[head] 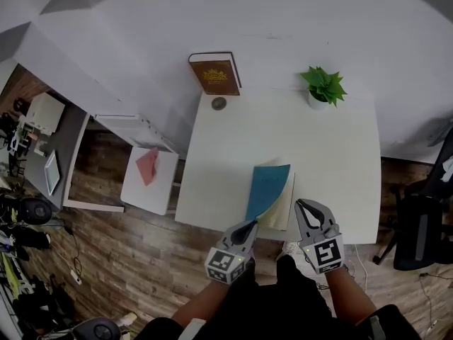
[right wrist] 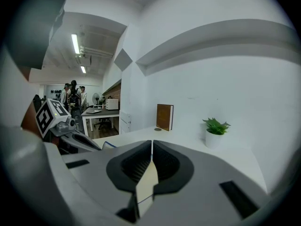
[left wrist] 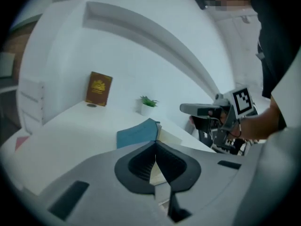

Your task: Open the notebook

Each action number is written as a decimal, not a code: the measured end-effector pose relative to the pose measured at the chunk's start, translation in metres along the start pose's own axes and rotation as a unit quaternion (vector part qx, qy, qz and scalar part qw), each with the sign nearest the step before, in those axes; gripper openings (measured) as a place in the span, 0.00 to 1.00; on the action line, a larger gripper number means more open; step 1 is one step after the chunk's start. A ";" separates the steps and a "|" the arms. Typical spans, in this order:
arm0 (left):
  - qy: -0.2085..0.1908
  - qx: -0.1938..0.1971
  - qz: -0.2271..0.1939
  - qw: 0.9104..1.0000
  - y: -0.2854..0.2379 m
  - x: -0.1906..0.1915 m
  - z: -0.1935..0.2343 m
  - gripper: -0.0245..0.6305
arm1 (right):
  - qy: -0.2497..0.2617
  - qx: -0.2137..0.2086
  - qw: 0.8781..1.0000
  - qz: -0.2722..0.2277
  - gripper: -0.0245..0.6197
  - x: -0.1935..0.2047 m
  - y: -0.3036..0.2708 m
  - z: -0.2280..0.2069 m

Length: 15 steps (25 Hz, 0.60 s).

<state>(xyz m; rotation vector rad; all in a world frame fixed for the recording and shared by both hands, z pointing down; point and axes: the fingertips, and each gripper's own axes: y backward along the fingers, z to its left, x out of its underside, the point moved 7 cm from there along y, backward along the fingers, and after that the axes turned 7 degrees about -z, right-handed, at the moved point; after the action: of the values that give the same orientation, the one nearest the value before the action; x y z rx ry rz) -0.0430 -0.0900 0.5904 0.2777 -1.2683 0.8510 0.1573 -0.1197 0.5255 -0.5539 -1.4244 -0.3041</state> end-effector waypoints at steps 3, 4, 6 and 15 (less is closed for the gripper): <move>0.108 -0.043 -0.043 0.992 0.015 0.001 0.026 0.05 | -0.001 -0.011 1.000 -0.002 0.05 -0.004 -0.011 0.008; 0.147 -0.058 -0.060 0.986 0.021 0.002 0.035 0.05 | 0.001 -0.015 1.000 -0.003 0.05 -0.006 -0.014 0.010; 0.220 -0.093 -0.092 0.967 0.033 0.006 0.055 0.05 | 0.014 -0.026 1.000 -0.004 0.05 -0.008 -0.020 0.015; 0.372 -0.208 -0.151 0.892 0.068 0.030 0.117 0.04 | 0.034 -0.054 0.998 -0.002 0.05 -0.016 -0.041 0.031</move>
<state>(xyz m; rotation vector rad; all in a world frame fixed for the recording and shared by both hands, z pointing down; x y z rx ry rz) -0.1728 -0.1044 0.6371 -0.1903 -0.6265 0.3316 0.1077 -0.1395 0.5182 -0.6225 -1.3484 -0.4018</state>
